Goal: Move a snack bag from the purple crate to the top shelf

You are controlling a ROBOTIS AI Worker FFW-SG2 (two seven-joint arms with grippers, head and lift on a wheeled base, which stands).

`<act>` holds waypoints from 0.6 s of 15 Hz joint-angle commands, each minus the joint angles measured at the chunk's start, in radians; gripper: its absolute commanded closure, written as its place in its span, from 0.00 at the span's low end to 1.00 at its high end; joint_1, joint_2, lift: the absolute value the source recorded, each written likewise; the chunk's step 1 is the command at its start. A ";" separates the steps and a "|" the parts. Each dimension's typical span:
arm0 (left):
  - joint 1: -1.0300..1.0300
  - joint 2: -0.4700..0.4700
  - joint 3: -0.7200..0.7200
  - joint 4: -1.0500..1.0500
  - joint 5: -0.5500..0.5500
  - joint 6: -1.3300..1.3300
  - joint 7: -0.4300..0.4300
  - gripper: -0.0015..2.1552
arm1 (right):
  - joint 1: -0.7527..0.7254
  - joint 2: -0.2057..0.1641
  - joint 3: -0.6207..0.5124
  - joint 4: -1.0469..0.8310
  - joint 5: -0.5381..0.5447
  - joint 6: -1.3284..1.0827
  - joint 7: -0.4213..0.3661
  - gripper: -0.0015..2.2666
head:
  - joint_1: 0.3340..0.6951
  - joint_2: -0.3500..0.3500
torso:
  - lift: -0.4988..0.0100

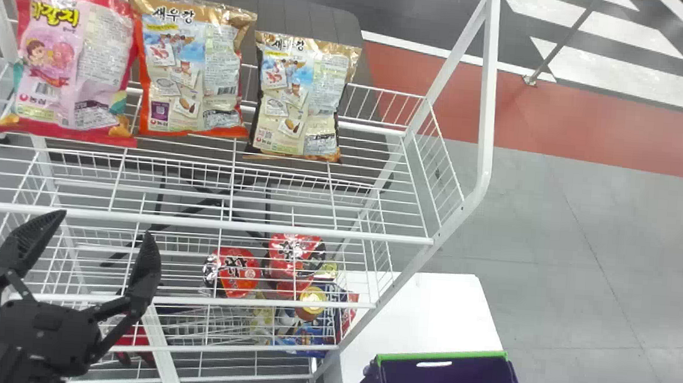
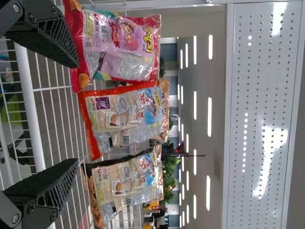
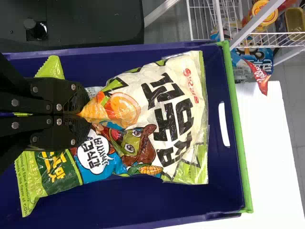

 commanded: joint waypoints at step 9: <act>0.013 0.003 0.002 -0.019 -0.002 0.010 0.001 0.06 | -0.001 0.000 -0.003 -0.006 -0.001 0.024 0.019 0.62 | 1.00 0.00 | 1.00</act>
